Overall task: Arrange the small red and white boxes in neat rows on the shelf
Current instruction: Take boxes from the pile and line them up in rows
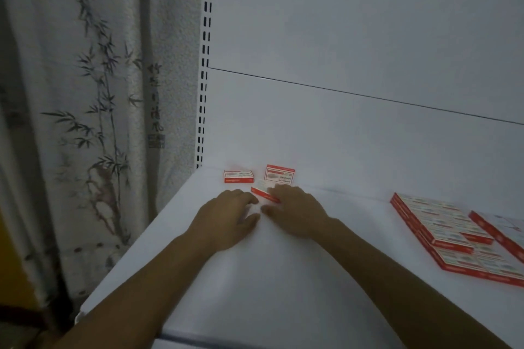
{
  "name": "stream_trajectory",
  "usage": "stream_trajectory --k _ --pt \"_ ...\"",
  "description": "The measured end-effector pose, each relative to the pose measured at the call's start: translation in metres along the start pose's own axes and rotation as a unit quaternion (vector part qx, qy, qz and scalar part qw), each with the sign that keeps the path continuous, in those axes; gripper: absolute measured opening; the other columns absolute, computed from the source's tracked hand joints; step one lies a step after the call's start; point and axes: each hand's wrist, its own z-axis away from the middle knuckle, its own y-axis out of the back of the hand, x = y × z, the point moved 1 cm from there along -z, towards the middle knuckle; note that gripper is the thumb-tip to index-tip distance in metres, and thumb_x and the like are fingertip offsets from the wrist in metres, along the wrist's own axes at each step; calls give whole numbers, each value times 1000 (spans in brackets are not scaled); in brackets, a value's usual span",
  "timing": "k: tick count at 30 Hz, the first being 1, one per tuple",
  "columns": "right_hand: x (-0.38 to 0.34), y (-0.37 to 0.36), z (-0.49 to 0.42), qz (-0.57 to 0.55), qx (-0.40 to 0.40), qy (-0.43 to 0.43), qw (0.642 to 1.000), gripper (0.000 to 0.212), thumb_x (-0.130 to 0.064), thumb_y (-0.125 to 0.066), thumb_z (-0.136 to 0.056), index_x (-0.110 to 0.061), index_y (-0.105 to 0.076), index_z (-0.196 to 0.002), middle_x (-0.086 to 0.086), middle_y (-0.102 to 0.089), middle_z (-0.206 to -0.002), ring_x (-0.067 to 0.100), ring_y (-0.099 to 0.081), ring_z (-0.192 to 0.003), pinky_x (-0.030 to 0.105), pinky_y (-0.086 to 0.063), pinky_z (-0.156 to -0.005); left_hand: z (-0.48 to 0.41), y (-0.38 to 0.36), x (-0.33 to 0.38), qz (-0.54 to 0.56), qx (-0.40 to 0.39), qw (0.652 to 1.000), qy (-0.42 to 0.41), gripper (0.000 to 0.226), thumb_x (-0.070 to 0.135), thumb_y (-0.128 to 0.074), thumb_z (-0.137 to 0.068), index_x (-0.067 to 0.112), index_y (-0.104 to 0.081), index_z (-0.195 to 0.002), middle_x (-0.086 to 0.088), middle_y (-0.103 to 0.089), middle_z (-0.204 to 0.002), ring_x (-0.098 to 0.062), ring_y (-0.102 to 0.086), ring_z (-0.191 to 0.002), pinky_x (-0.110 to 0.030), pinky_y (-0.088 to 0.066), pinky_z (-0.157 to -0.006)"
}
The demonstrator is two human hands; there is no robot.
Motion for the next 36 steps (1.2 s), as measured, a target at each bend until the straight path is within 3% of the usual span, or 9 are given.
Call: stream_trajectory --k 6,10,14,18,22,27,30,33,36 --pt "5 12 65 -42 51 40 997 42 -47 -60 -82 -28 -54 -119 -7 -57 -117 14 -53 -108 31 -41 -94 -1 1 5 12 -18 1000 -14 54 53 -55 -84 32 -41 -132 11 -46 -135 -10 -43 -120 -29 -37 -96" --pt "18 -4 77 -150 109 -74 980 77 -57 -62 -76 -22 -34 -138 -4 -42 -139 15 -39 -128 32 -29 -107 0 -3 14 15 -72 995 -66 56 58 -50 -83 29 -44 -131 7 -51 -128 -11 -45 -115 -28 -35 -94" --pt "25 -9 74 -124 127 -58 982 46 -53 -63 -77 -23 -59 -112 -4 -56 -118 14 -51 -112 33 -38 -97 2 -5 10 17 -65 995 -71 56 56 -56 -80 29 -46 -129 8 -54 -124 -10 -47 -110 -25 -36 -89" --pt "20 -1 77 -223 181 -13 958 35 -39 -72 -75 -24 -56 -102 -12 -67 -100 4 -61 -94 31 -47 -89 3 -4 14 56 -49 995 -63 57 49 -56 -83 29 -41 -133 9 -53 -127 -5 -50 -105 -23 -41 -88" --pt "19 -1 76 -124 282 15 951 43 -27 -75 -73 -24 -51 -108 -8 -69 -95 1 -56 -82 36 -31 -105 1 -4 23 130 -57 989 -45 54 49 -46 -88 31 -33 -137 9 -54 -128 -4 -51 -100 -27 -48 -89" --pt "13 -2 76 -107 310 53 943 44 -39 -67 -72 -21 -55 -110 -4 -68 -91 4 -53 -81 26 -27 -95 3 -3 32 240 -61 969 -18 77 63 -48 -65 27 -40 -133 7 -56 -123 -8 -56 -107 -26 -49 -92" --pt "0 -3 76 -82 333 99 934 49 -39 -68 -70 -12 -60 -110 2 -70 -92 16 -62 -83 32 -34 -89 2 -1 32 320 -25 947 4 62 63 -56 -59 34 -50 -114 12 -61 -106 -3 -62 -96 -17 -51 -81" --pt "-4 -1 73 -124 297 95 942 65 -47 -68 -67 -22 -50 -124 -10 -63 -100 -1 -54 -88 17 -24 -92 -2 2 34 376 -27 926 32 46 52 -60 -67 33 -51 -108 7 -64 -104 -7 -63 -93 -19 -53 -80" --pt "8 -2 69 -170 254 62 950 77 -53 -69 -68 -30 -36 -134 -19 -50 -112 -8 -46 -92 19 -32 -93 -4 8 36 536 -70 835 97 27 38 -52 -84 25 -53 -108 -3 -66 -105 -19 -65 -95 -30 -54 -82"
